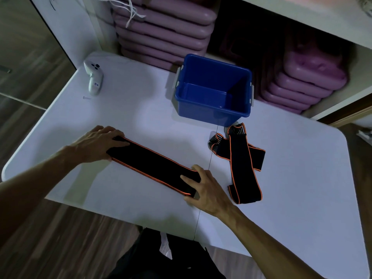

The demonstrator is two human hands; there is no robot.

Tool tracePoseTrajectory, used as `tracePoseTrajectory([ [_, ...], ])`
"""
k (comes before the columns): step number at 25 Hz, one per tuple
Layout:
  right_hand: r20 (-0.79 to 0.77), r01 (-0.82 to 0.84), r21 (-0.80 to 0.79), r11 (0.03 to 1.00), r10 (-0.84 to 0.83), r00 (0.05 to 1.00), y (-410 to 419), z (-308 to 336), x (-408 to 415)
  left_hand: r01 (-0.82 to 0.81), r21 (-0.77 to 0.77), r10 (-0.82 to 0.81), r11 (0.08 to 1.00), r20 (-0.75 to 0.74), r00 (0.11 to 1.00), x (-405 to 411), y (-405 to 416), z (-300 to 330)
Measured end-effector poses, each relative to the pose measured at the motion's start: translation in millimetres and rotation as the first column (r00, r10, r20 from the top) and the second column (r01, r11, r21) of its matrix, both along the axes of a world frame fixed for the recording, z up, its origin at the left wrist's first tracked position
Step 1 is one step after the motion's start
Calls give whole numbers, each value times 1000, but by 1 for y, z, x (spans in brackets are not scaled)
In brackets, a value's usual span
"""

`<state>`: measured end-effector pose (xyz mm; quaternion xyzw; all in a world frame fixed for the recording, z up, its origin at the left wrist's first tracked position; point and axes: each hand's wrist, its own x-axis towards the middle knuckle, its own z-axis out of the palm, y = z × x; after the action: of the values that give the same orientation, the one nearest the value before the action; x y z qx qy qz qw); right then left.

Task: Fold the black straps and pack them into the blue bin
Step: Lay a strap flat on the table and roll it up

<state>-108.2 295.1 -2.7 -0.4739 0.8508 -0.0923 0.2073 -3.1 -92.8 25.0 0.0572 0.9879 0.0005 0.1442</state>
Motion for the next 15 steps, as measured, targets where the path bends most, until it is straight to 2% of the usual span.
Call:
tracePoseTrajectory([
  [6,-119,-72,48,996,77,990,11,-10,3,14,-22,-16,1000,-58,998,11,0,-9],
  [15,-156,-123,26,992,125,980,17,-14,1,29,-30,-32,999,-99,995,13,-12,-9],
])
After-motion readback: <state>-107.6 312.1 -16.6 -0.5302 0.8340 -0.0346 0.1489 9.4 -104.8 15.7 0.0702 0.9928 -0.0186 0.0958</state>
